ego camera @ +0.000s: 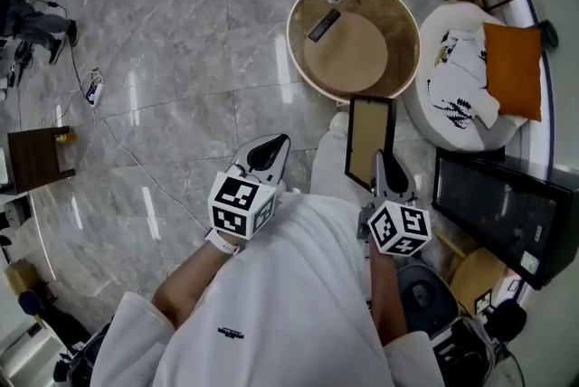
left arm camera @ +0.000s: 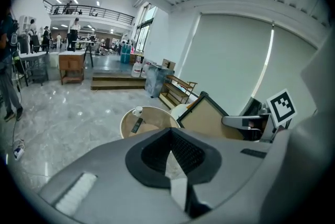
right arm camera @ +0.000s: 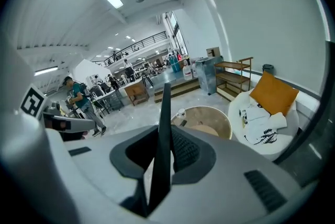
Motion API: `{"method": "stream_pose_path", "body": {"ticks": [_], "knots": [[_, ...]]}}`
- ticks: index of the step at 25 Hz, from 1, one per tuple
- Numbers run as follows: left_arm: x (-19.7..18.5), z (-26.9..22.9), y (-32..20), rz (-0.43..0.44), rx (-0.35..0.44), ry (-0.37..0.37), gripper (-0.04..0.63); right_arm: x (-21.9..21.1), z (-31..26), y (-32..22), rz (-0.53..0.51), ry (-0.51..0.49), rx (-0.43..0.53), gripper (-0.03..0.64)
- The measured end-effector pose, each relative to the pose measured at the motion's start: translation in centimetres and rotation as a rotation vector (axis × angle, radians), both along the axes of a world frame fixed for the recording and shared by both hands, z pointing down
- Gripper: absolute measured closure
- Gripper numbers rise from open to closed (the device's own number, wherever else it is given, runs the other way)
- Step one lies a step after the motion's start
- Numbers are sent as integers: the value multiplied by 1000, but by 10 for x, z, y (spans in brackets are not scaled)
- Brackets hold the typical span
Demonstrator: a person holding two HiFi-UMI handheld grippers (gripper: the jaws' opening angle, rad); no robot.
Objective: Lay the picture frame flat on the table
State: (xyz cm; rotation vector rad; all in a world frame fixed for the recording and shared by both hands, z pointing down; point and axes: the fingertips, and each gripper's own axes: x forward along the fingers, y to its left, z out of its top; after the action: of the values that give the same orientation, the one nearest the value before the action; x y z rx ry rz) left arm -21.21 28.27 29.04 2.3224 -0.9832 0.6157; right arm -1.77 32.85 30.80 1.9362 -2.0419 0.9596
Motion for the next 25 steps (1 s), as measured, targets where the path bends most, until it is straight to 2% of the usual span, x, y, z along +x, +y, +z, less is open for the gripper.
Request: {"method": "stream_pose_path", "body": {"ticks": [5,12,15,25], "knots": [[63,-6,-75,-33,-19,-45,591,55,7,-79,-70,-23,-24,555],[143,-7,-134,-40,-27,-72,591,122,7,-155,-110,-46,-5,555],[157,-6,-148,-42,-30,-70,591,135,6,-177,-113,-48,4,554],[168,-10,-200,-17,-23,-41,591,150,-4,-228,-72,-47,3,555]]}}
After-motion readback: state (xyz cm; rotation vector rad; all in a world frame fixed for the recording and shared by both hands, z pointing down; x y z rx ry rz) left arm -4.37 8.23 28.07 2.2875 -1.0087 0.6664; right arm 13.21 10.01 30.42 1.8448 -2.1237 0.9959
